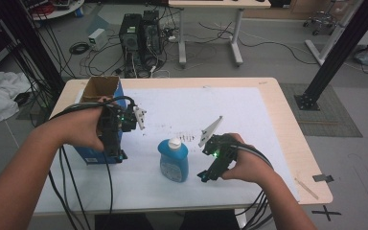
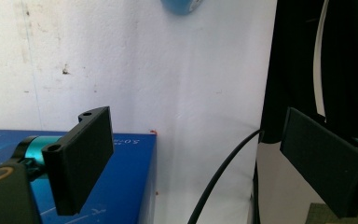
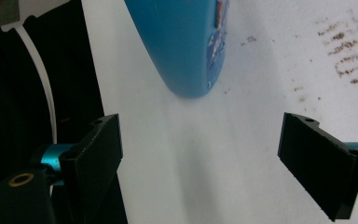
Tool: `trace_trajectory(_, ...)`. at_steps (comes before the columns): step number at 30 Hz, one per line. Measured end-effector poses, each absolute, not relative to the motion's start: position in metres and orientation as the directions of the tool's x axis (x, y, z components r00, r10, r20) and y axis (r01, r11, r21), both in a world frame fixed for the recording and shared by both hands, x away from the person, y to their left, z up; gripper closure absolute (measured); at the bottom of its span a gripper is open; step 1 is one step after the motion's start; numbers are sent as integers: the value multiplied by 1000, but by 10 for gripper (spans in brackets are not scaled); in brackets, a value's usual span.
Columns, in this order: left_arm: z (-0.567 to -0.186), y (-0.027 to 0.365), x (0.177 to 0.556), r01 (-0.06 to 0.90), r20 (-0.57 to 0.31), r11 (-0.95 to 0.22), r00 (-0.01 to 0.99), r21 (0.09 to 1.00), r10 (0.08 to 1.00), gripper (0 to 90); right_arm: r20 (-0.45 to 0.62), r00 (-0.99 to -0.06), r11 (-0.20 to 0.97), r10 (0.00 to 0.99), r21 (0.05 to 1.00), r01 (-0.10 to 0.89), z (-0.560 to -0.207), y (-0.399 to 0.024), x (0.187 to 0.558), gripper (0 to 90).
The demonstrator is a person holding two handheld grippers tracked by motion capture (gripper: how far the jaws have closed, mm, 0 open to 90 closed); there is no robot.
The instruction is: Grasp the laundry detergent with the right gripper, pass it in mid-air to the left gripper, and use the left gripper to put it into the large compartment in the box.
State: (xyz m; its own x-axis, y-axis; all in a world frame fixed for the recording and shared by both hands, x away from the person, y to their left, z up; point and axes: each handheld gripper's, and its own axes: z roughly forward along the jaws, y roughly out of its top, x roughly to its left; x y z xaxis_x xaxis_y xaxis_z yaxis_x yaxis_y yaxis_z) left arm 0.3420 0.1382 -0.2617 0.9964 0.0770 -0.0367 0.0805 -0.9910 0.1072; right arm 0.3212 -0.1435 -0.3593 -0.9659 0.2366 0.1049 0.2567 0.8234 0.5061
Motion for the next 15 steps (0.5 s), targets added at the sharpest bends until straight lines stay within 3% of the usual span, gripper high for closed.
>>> trace_trajectory(15, -262, 140, 342, 80, -36, -991, 996, 107, 76, 97, 127, -961, 750, 246, 603, 271, -380, -122, 319, 129)
